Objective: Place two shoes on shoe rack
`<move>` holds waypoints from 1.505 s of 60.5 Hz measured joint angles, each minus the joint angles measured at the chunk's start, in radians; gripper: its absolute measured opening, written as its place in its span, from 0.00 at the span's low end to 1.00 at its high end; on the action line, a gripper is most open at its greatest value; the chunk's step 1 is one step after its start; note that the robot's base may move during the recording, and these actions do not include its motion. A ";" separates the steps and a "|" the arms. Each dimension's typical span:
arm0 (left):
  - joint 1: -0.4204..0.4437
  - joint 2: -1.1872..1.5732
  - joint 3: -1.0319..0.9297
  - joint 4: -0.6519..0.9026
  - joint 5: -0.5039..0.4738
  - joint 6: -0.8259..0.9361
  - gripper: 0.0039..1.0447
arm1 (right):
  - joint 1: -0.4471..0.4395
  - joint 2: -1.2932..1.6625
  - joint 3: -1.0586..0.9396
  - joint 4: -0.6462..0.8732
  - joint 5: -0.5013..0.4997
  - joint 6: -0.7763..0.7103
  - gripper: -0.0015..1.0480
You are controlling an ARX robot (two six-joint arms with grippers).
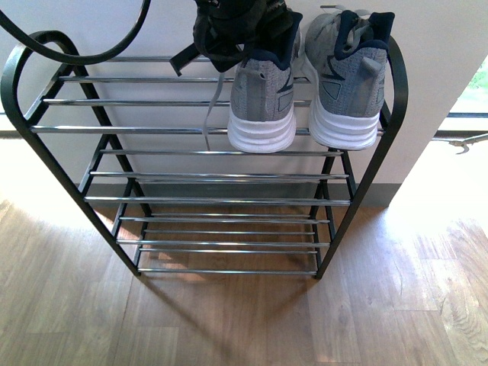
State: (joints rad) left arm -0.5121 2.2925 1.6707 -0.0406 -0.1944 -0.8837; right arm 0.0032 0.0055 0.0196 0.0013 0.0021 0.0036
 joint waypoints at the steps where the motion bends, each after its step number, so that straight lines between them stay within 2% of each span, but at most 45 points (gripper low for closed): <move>1: 0.000 -0.006 -0.007 0.006 0.005 0.003 0.30 | 0.000 0.000 0.000 0.000 0.000 0.000 0.91; 10: 0.000 -0.104 -0.111 0.069 0.051 0.002 0.53 | 0.000 0.000 0.000 0.000 -0.001 0.000 0.91; 17: 0.002 -0.199 -0.189 0.085 0.039 -0.003 0.70 | 0.000 0.000 0.000 0.000 0.000 0.000 0.91; 25: 0.006 -0.294 -0.279 0.105 -0.026 0.025 0.91 | 0.000 0.000 0.000 0.000 -0.001 0.000 0.91; 27: 0.007 -0.323 -0.321 0.129 -0.070 0.056 0.93 | 0.000 0.000 0.000 0.000 0.000 0.000 0.91; 30: 0.011 -0.369 -0.406 0.214 -0.156 0.142 0.89 | 0.000 0.000 0.000 0.000 0.000 0.000 0.91; 32: 0.023 -0.417 -0.534 0.457 -0.235 0.280 0.80 | 0.000 0.000 0.000 0.000 -0.001 0.000 0.91; 36: 0.069 -0.514 -0.758 0.815 -0.220 0.581 0.65 | 0.000 0.000 0.000 0.000 0.000 0.000 0.91; 38: 0.083 -0.538 -0.802 0.871 -0.214 0.618 0.61 | 0.000 0.000 0.000 0.000 0.000 0.000 0.91; 40: 0.113 -0.591 -0.892 0.963 -0.194 0.715 0.54 | 0.000 0.000 0.000 0.000 0.000 0.000 0.91; 45: 0.174 -0.703 -1.061 1.044 -0.146 0.810 0.35 | 0.000 0.000 0.000 0.000 -0.001 0.000 0.91; 55: 0.227 -0.809 -1.227 1.065 -0.080 0.857 0.10 | 0.000 0.000 0.000 0.000 0.000 0.000 0.91; 57: 0.246 -0.846 -1.269 1.069 -0.059 0.862 0.01 | 0.000 0.000 0.000 0.000 0.000 0.000 0.91; 69: 0.319 -1.001 -1.408 1.064 0.007 0.869 0.01 | 0.000 0.000 0.000 0.000 -0.001 0.000 0.91; 91: 0.401 -1.188 -1.579 1.035 0.090 0.872 0.01 | 0.000 0.000 0.000 0.000 -0.001 0.000 0.91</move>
State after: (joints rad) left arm -0.1108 1.1049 0.0914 0.9939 -0.1047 -0.0113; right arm 0.0032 0.0055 0.0196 0.0013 0.0013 0.0036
